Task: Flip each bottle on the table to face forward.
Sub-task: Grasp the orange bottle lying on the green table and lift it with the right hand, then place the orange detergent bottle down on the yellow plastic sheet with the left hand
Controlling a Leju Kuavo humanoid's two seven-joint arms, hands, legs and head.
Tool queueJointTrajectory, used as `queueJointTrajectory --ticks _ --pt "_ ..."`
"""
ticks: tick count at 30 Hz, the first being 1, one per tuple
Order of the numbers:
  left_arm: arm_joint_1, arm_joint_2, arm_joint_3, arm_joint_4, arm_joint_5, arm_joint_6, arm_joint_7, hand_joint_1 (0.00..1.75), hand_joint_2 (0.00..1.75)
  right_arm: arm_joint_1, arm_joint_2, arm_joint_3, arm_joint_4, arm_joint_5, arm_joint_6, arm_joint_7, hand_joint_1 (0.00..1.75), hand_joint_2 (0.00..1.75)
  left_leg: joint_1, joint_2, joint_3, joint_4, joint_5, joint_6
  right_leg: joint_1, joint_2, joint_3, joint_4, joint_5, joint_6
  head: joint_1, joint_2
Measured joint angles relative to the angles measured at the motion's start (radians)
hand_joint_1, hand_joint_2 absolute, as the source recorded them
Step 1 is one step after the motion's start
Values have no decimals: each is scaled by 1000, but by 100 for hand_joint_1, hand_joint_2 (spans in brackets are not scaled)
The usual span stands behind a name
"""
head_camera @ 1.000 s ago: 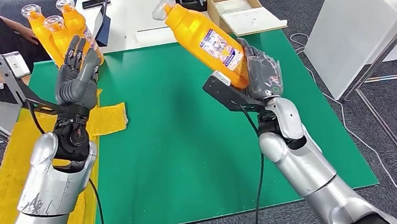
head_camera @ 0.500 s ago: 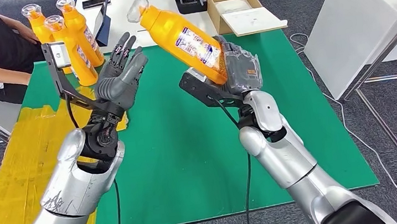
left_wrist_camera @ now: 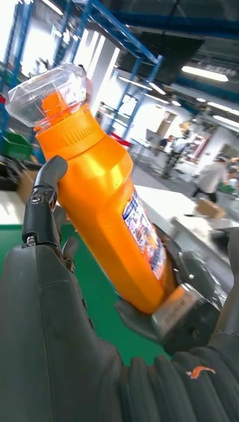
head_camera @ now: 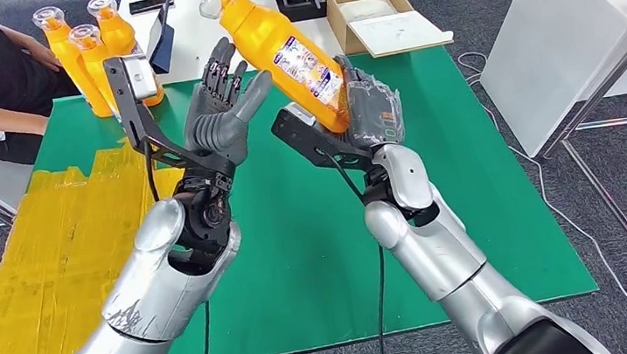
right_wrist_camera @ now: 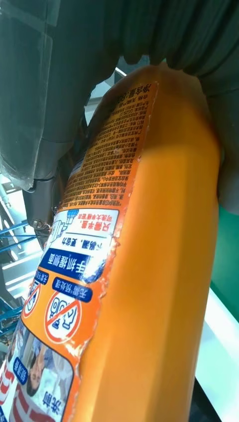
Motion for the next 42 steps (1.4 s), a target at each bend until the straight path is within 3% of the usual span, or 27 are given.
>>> queueJointTrajectory --ticks 17,42 --pt "-63 -29 36 165 -221 34 -7 0 175 -14 58 68 0 50 16 10 175 175 0 0 0 0 0 0 0 0 0 0 0 0 0 0" --pt "-69 -37 157 279 -193 -24 9 0 175 -44 64 180 39 16 -3 3 175 175 0 0 -1 0 0 0 3 0 0 1 0 0 0 0"
